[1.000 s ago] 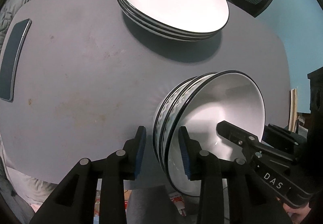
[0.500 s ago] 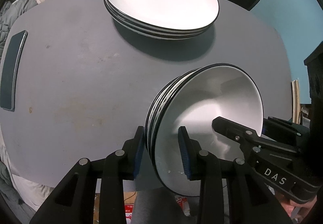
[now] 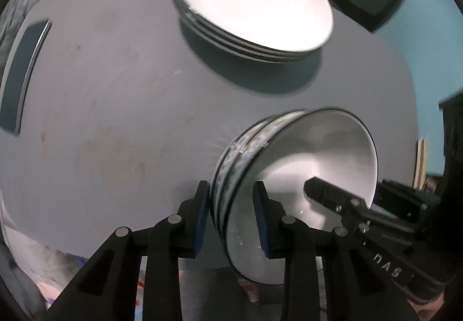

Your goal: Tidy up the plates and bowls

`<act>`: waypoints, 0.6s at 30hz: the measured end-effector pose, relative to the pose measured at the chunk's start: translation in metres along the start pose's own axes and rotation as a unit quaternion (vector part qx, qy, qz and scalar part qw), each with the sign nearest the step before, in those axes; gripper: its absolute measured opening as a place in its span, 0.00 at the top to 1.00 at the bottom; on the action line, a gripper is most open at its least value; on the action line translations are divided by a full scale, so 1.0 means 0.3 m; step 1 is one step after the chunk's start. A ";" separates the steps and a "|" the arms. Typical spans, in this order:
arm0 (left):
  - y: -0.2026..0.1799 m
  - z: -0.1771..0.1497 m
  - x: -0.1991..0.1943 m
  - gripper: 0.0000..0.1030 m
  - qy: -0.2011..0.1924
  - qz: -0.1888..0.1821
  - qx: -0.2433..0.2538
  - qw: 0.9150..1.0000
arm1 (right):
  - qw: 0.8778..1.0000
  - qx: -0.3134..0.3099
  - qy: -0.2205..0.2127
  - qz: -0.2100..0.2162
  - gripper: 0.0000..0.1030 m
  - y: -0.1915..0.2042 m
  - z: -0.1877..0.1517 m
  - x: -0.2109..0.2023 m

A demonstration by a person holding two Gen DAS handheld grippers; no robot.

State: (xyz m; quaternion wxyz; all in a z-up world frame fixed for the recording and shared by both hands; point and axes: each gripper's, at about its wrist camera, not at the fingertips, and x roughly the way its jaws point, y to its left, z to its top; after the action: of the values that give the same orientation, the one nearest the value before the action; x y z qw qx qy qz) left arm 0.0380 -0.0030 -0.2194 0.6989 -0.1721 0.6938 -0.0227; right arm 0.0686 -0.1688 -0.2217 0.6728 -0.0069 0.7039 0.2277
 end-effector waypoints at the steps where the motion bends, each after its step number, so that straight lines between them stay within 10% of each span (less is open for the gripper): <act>1: 0.004 0.000 -0.001 0.72 0.001 -0.002 -0.005 1.000 | 1.000 -0.005 0.002 0.000 0.75 0.002 0.002 0.002; 18: 0.005 0.014 -0.017 0.73 0.006 0.016 0.008 1.000 | 1.000 -0.013 -0.008 -0.012 0.82 0.034 0.028 -0.013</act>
State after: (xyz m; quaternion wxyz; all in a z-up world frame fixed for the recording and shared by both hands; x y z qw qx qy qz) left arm 0.0416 0.0006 -0.2148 0.6965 -0.1556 0.7002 -0.0181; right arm 0.0736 -0.1581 -0.2147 0.6809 -0.0222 0.6953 0.2290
